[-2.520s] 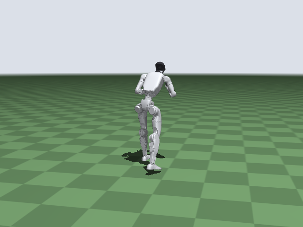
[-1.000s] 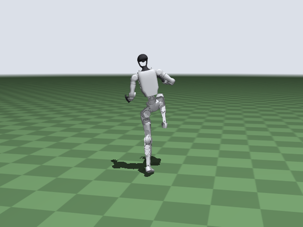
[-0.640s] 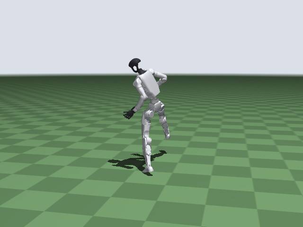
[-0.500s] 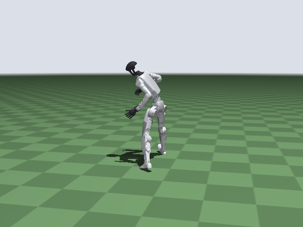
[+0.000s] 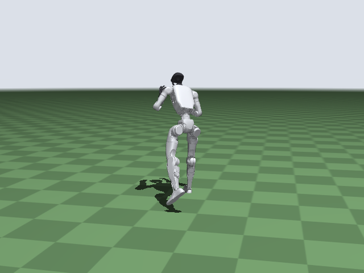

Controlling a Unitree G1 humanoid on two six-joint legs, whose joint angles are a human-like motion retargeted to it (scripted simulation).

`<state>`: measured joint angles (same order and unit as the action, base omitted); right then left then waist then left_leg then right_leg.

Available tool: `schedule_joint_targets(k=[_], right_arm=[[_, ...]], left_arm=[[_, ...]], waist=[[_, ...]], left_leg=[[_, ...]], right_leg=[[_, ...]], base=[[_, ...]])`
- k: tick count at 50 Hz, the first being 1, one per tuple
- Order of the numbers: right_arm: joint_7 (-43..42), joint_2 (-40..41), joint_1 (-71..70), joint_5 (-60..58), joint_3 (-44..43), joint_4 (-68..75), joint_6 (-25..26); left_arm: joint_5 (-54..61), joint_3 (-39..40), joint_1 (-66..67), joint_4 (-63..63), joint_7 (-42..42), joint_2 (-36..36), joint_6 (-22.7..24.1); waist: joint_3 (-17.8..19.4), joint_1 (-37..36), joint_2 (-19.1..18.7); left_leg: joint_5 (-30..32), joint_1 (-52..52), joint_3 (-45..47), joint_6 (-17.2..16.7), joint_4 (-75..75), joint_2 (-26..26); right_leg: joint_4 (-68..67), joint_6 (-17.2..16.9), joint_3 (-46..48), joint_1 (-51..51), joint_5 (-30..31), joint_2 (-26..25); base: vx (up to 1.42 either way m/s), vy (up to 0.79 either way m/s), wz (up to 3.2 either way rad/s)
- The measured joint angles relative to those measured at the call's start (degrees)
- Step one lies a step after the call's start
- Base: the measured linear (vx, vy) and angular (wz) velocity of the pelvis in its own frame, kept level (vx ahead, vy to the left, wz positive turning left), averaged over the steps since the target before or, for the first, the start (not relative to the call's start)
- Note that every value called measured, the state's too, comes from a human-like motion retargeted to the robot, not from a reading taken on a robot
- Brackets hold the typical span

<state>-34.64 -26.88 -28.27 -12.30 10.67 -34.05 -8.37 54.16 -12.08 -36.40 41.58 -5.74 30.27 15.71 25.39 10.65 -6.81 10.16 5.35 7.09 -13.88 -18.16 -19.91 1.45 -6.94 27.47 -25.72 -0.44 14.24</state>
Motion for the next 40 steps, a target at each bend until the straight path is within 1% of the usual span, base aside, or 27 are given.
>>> schedule_joint_targets(k=[3, 5, 7, 8, 10, 11, 12, 13, 15, 17, 18, 19, 20, 22, 23, 25, 27, 28, 29, 30, 32, 33, 34, 35, 37, 38, 40], right_arm=[[-0.38, 0.21, 3.92, 1.42, -1.59, -0.89, -0.99], [-0.38, 0.04, 6.50, 2.00, -1.25, -1.25, -1.43], [-0.91, -0.38, 8.84, 2.56, -1.10, -1.28, -1.98], [-1.43, -0.60, 9.89, 2.70, -0.95, -1.12, -2.25], [-2.92, -1.27, 11.04, 2.32, -0.07, -0.39, -2.50], [-3.77, -1.77, 10.76, 1.53, 0.83, 0.05, -2.35], [-4.59, -2.23, 10.24, 0.51, 1.79, 0.41, -2.08], [-5.36, -2.61, 9.24, -0.99, 2.88, 0.62, -1.60], [-6.81, -2.66, 6.37, -4.94, 4.90, 0.21, -0.33], [-9.23, -3.66, 2.53, -10.11, 5.02, -0.72, 0.53], [-11.20, -5.11, 0.09, -13.21, 4.51, -0.71, 1.00], [-13.25, -6.75, -2.75, -16.29, 3.89, 0.21, 1.77], [-15.35, -8.47, -5.79, -19.36, 3.22, 1.59, 2.67], [-18.60, -11.91, -14.63, -22.98, 3.26, 8.90, 5.60], [-19.51, -13.10, -19.87, -22.81, 3.57, 13.84, 7.01], [-21.10, -13.92, -32.74, -18.18, 6.37, 27.51, 9.30], [-22.00, -12.07, -45.94, -6.92, 10.77, 45.45, 9.98], [-21.94, -10.81, -51.85, 1.13, 13.00, 55.32, 9.40], [-19.93, -10.16, -57.19, 10.49, 15.10, 65.75, 8.71], [-16.93, -9.80, -62.24, 20.50, 17.13, 76.46, 7.95], [-8.07, -10.33, -70.36, 44.50, 20.49, 95.50, 5.77], [-1.96, -12.16, -72.90, 50.77, 23.88, 101.87, 7.62], [0.82, -14.35, -73.75, 50.99, 27.99, 104.58, 8.67], [1.94, -16.72, -73.76, 48.18, 32.47, 105.45, 9.32], [-4.95, -21.58, -68.18, 36.97, 34.62, 96.45, 7.97], [-8.15, -23.51, -63.33, 33.43, 31.28, 89.51, 6.61], [-8.11, -25.40, -49.62, 31.33, 19.91, 72.26, 3.02]], left_arm=[[-24.32, -3.30, -23.52, -5.26, -6.14, 8.92, -3.85], [-39.19, -10.17, -38.89, -11.99, -8.64, 13.95, -7.97], [-52.67, -24.02, -58.22, -26.13, -10.87, 15.55, -12.28], [-58.48, -32.35, -68.08, -35.51, -12.06, 14.63, -14.26], [-67.39, -49.39, -85.11, -58.51, -14.39, 9.04, -17.75], [-69.89, -56.80, -90.28, -71.71, -13.90, 4.43, -19.22], [-71.79, -63.02, -94.34, -84.74, -12.45, -0.33, -20.52], [-72.50, -66.86, -96.18, -97.42, -9.09, -5.37, -21.49], [-71.15, -67.56, -97.21, -117.77, -1.28, -13.73, -23.61], [-67.10, -58.50, -96.98, -122.26, -2.16, -15.61, -24.75], [-62.25, -53.41, -95.95, -118.94, -5.94, -14.49, -23.74], [-55.01, -49.00, -93.23, -112.91, -10.16, -12.85, -20.92], [-46.58, -44.94, -89.66, -105.52, -14.60, -10.95, -17.18], [-33.85, -36.87, -77.58, -89.05, -21.68, -8.22, -9.20], [-30.86, -32.51, -70.52, -81.58, -24.34, -7.79, -6.50], [-26.97, -23.13, -54.63, -68.06, -27.32, -8.76, -2.78], [-22.42, -15.00, -37.41, -57.77, -24.76, -12.92, -0.75], [-20.39, -12.27, -29.00, -53.57, -22.11, -15.67, -0.39], [-18.86, -11.08, -21.09, -50.05, -18.69, -18.17, -0.38], [-17.57, -10.65, -13.42, -46.86, -14.89, -20.53, -0.55], [-13.18, -13.00, 0.30, -41.31, -6.61, -22.59, -0.75], [-10.76, -14.86, 6.88, -38.67, -2.54, -22.59, -1.45], [-8.70, -16.70, 13.03, -36.29, 0.65, -21.63, -1.99], [-6.82, -18.54, 18.98, -34.03, 3.41, -20.19, -2.45], [-5.13, -20.38, 29.67, -29.92, 6.56, -15.03, -3.11], [-4.84, -20.23, 34.28, -28.05, 7.87, -12.15, -3.35], [-4.05, -17.96, 42.20, -24.49, 10.29, -7.46, -4.45]], waist=[[-1.23, 5.08, -3.97], [-1.87, 8.20, -6.21], [-2.41, 10.29, -7.67], [-2.86, 11.09, -8.20], [-3.87, 12.19, -9.45], [-4.22, 12.35, -10.37], [-4.49, 12.45, -11.33], [-4.62, 12.45, -12.35], [-4.58, 13.21, -13.32], [-4.67, 14.07, -13.65], [-4.67, 14.07, -13.99], [-4.63, 14.09, -14.15], [-4.59, 14.10, -14.24], [-4.25, 14.69, -14.41], [-4.10, 14.90, -14.29], [-3.89, 14.31, -13.78], [-4.18, 12.28, -12.93], [-4.39, 11.00, -12.43], [-4.63, 9.54, -11.77], [-4.88, 7.99, -11.03], [-4.80, 4.77, -9.72], [-4.68, 3.11, -9.31], [-4.56, 1.76, -9.05], [-4.44, 0.56, -8.86], [-4.18, -0.73, -9.77], [-4.01, -0.92, -10.38], [-4.55, -0.34, -10.86]], left_leg=[[1.98, -0.63, -1.62, -0.27, -2.54, 1.78], [4.39, -0.91, 1.65, -0.34, -3.56, 2.42], [6.94, -0.48, 7.06, -0.83, -3.09, 2.98], [8.11, -0.23, 9.78, -1.05, -2.35, 3.56], [9.87, -0.13, 14.58, -1.12, -0.82, 4.79], [10.22, -0.08, 16.15, -1.12, -0.30, 5.05], [10.52, 0.05, 17.43, -1.12, 0.19, 5.28], [10.71, 0.37, 18.14, -1.12, 0.61, 5.42], [11.16, 1.10, 18.11, -1.12, 1.15, 5.73], [11.32, 1.33, 15.43, -1.12, 1.34, 6.53], [10.97, 1.25, 13.27, -1.12, 1.34, 7.17], [10.55, 1.12, 10.74, -1.12, 1.41, 8.09], [10.08, 0.97, 8.02, -1.12, 1.50, 9.15], [11.42, 0.44, 3.20, -1.12, 1.12, 11.16], [12.60, 0.19, 1.01, -1.12, 0.79, 12.09], [11.69, 0.01, -3.18, -1.12, 0.04, 14.35], [10.02, 0.19, -5.31, -1.12, -0.06, 16.63], [11.11, 0.42, -5.32, -1.12, 0.05, 17.51], [12.01, 0.63, -5.35, -1.12, -0.16, 18.33], [12.80, 0.83, -5.39, -1.12, -0.54, 19.13], [9.45, 0.55, -7.46, -1.12, -3.29, 21.56], [8.04, 0.09, -8.25, -1.12, -5.17, 22.80], [7.83, -0.59, -7.91, -1.12, -7.30, 23.42], [8.22, -1.38, -7.00, -1.12, -9.56, 23.74], [4.95, -2.63, -3.12, -0.73, -16.14, 20.09], [0.79, -3.04, -0.51, 0.45, -20.10, 17.78], [-8.44, -4.34, 4.75, 4.38, -27.64, 15.00]], right_leg=[[-1.02, -0.34, -1.76, 0.63, -1.32, -0.66], [-0.16, -1.27, -2.49, 1.22, -1.91, -1.13], [1.40, -1.34, -2.02, 1.91, -3.71, -1.55], [2.25, -0.96, -1.05, 2.22, -5.10, -1.49], [3.40, 0.33, 2.90, 2.53, -7.91, -1.03], [3.04, 0.93, 6.24, 2.49, -8.55, -0.81], [2.21, 1.34, 9.38, 2.32, -8.81, -0.47], [0.42, 1.38, 12.11, 1.85, -8.30, 0.11], [-3.86, 1.16, 13.30, 0.15, -6.67, 1.32], [-8.66, 2.41, 10.78, -2.33, -7.68, 2.33], [-11.62, 3.29, 9.49, -3.71, -9.18, 2.91], [-13.63, 3.73, 8.41, -4.49, -10.25, 3.41], [-15.16, 3.96, 7.45, -4.96, -11.11, 3.86], [-13.83, 3.68, 6.04, -3.53, -10.53, 3.79], [-12.20, 3.59, 5.40, -2.35, -9.75, 3.44], [-8.47, 3.22, 3.64, 0.19, -7.87, 2.26], [-4.62, 2.48, 1.57, 2.70, -5.99, 1.20], [-2.72, 2.03, 0.67, 4.02, -5.13, 0.93], [-1.05, 1.47, -0.12, 5.24, -4.49, 0.86], [0.50, 0.85, -0.84, 6.41, -3.95, 0.88], [2.40, -0.93, -2.06, 8.26, -3.45, 1.42], [2.69, -1.60, -2.69, 8.81, -3.40, 1.82], [2.58, -2.00, -3.24, 9.15, -3.58, 2.24], [2.26, -2.26, -3.73, 9.39, -3.89, 2.67], [1.23, -2.00, -4.27, 10.69, -5.68, 1.15], [0.81, -2.32, -4.63, 11.64, -6.51, 0.37], [0.36, -3.63, -5.77, 13.07, -7.38, 0.82]], base=[[0.29, -0.09, -0.43], [0.26, -0.08, -0.60], [0.23, -0.08, -0.70], [0.21, -0.05, -0.71], [0.18, -0.03, -0.73], [0.17, -0.04, -0.80], [0.18, -0.05, -0.82], [0.18, -0.05, -0.72], [0.19, -0.04, -0.52], [0.17, -0.03, -0.47], [0.16, -0.02, -0.58], [0.16, -0.01, -0.63], [0.15, 0.01, -0.58], [0.14, 0.01, -0.51], [0.13, -0.01, -0.58], [0.13, -0.03, -0.80], [0.12, -0.05, -0.95], [0.12, -0.05, -0.80], [0.11, -0.06, -0.66], [0.11, -0.05, -0.51], [0.12, -0.04, -0.39], [0.11, -0.06, -0.27], [0.11, -0.09, -0.16], [0.12, -0.22, -0.07], [0.14, -0.33, -0.08], [0.17, -0.26, -0.07], [0.18, -0.13, 0.01]])
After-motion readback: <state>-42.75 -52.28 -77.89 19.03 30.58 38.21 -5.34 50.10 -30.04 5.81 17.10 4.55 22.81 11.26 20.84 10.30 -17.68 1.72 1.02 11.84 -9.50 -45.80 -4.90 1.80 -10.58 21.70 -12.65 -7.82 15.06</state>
